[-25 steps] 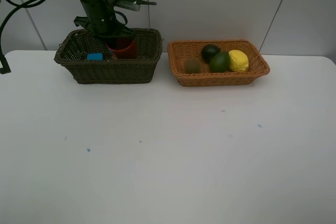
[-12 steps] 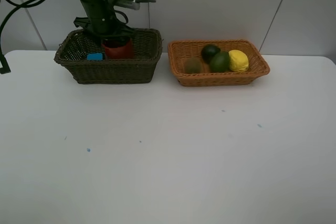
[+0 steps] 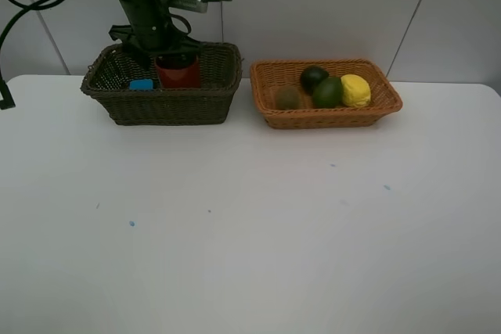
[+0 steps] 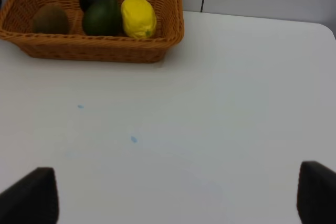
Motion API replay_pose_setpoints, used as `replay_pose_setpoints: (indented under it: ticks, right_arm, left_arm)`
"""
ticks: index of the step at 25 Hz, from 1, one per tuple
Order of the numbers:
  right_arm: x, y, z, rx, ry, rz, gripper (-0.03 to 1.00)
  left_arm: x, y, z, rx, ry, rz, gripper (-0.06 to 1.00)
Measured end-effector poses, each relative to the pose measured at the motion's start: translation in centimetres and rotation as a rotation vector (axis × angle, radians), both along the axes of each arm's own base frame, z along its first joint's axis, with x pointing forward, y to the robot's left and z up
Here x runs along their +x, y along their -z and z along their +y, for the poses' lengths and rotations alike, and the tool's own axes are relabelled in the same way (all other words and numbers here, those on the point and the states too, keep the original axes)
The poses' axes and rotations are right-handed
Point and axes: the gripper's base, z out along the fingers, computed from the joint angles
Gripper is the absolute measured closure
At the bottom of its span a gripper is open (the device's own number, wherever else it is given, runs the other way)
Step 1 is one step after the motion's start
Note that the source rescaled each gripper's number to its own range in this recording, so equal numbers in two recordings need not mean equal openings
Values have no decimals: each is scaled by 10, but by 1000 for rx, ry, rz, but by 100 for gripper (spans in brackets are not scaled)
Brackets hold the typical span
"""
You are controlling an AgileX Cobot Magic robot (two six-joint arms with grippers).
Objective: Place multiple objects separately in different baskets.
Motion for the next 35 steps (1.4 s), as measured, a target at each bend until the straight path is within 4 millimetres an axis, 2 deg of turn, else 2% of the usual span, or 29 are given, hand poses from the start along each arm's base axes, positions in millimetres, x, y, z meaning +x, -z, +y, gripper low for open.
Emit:
replay_pose_setpoints:
  ticks: [1,3,10,11,12,15,17,19,20,23,26,28,31,35]
  right_arm:
    - [0,0,0,0,0,0,-3]
    - [0,0,0,0,0,0,-3]
    - [0,0,0,0,0,0,-3]
    - [0,0,0,0,0,0,-3]
    - [0,0,0,0,0,0,-3]
    - [0,0,0,0,0,0,-3]
    - [0,0,0,0,0,0,-3]
    - [0,0,0,0,0,0,-3]
    - [0,0,0,0,0,0,-3]
    - [0,0,0,0,0,0,-3]
    - [0,0,0,0,0,0,-3]
    - [0,0,0,0,0,0,-3]
    - [0,0,0,0,0,0,-3]
    - [0,0,0,0,0,0,-3]
  left_arm:
    - [0,0,0,0,0,0,-5]
    - [-4,-13,0,-4,-1,-6,-5]
    - [-42,-109,-1,-23,11,-78,-5]
    - [-42,-109,-1,-23,11,-78,-5]
    - [-56,-142,3,-41,12,-128,-5]
    - [-82,-187,12,-58,7,-194,-5]
    - [-106,-222,21,-75,2,-244,-5]
    - [-126,-247,28,-94,0,-295,-5]
    - [-142,-262,34,-106,0,-329,-5]
    - [-186,-290,51,-118,-4,-396,-5]
    - [-237,-310,73,-109,-13,-468,-5]
    - [-271,-315,86,-108,-18,-504,-5]
    - [-330,-315,109,-123,-23,-563,-5]
    - [-401,-300,137,-123,-39,-650,-5]
